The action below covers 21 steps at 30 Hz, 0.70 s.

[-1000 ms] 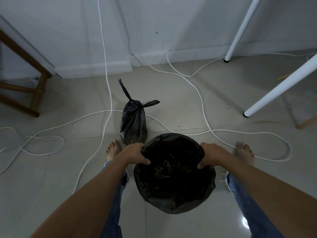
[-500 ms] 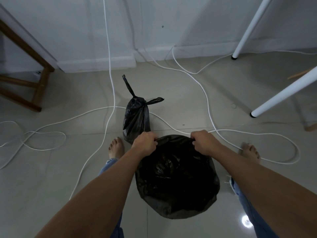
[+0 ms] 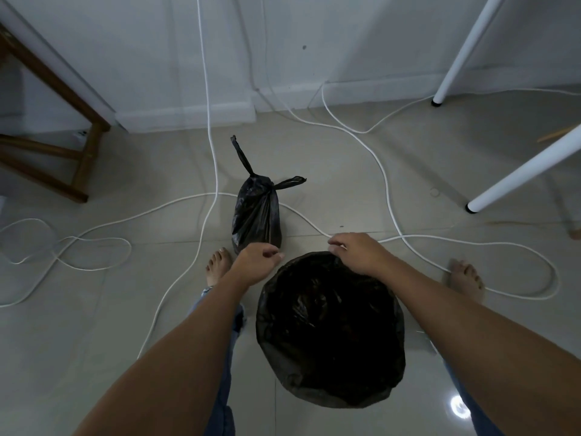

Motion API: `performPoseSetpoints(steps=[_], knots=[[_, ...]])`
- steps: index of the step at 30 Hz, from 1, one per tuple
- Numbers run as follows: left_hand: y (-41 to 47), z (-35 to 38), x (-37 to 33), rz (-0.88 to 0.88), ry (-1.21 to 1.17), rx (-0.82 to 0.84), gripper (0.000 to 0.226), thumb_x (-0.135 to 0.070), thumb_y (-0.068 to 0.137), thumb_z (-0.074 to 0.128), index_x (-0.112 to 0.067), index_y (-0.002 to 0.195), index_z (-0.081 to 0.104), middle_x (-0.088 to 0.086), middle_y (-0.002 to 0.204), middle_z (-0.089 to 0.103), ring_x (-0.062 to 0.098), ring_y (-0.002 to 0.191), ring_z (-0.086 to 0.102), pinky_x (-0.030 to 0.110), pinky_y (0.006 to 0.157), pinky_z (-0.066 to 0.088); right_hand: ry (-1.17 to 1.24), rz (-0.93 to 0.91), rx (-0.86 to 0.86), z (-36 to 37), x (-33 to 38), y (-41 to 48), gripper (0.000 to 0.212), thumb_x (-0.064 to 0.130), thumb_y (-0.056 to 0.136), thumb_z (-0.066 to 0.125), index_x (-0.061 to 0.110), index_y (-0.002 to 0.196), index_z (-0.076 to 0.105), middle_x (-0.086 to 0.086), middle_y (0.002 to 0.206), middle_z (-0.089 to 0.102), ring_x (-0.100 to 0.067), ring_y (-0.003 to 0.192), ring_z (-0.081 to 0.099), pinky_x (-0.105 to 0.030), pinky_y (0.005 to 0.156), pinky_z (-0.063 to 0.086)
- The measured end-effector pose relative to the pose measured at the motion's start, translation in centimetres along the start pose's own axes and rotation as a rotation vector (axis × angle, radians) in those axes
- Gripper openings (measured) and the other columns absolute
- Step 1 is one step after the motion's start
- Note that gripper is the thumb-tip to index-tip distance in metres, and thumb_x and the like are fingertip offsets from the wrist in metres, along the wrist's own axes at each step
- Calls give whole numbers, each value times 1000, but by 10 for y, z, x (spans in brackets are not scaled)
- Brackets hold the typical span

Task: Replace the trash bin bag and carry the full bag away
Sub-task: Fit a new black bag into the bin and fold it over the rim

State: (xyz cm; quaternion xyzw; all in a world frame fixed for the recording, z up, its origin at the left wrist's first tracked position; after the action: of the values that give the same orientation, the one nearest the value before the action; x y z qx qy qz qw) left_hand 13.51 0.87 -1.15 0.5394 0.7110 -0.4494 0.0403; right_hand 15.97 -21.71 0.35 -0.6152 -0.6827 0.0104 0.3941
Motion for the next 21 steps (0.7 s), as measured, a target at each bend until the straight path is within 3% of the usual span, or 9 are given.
performPoseSetpoints(steps=[3, 9, 14, 17, 21], knots=[[0, 15, -16, 75, 52, -7, 30, -37, 93, 67, -14, 110, 77, 4, 109, 75, 19, 106, 68, 28, 93, 49, -58, 27, 38, 7, 6, 10, 29, 34, 93, 51, 19, 110, 68, -10, 119, 66, -29, 112, 58, -34, 94, 45], [13, 31, -36, 144, 147, 0, 36, -39, 93, 66, -14, 118, 75, 5, 118, 73, 22, 112, 67, 30, 96, 50, -51, 118, 42, 1, -24, 2, 26, 39, 85, 62, 19, 98, 72, -8, 106, 70, -24, 100, 63, -30, 83, 48], [20, 38, -29, 112, 184, 34, 36, -43, 96, 60, -12, 86, 74, 11, 90, 72, 29, 93, 68, 29, 74, 45, -25, 150, 64, 1, -44, -8, 22, 32, 86, 64, 18, 100, 73, -8, 104, 72, -24, 99, 64, -24, 77, 42], [17, 37, -29, 72, 136, 30, 51, -45, 99, 54, -14, 58, 52, 5, 66, 56, 31, 81, 64, 30, 66, 38, 26, 129, -10, -3, -42, -9, 18, 32, 86, 65, 18, 93, 74, -7, 98, 72, -23, 96, 64, -23, 74, 39], [19, 39, -32, 5, 63, 87, 54, -49, 102, 45, -10, 70, 60, 9, 79, 61, 31, 93, 67, 30, 72, 39, 122, 193, -31, -1, -48, -5, 38, 38, 92, 53, 10, 67, 61, -11, 77, 62, -24, 81, 58, -27, 67, 36]])
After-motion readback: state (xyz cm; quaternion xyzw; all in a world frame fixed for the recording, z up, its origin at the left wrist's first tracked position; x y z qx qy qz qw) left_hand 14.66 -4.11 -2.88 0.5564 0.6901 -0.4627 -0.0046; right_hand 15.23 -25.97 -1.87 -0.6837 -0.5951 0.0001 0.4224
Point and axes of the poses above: each hand's wrist, its own y-axis towards the middle knuckle, its own z-axis out of the palm, x = y × z, the point moved 7 cm from there along y, towards the middle knuckle
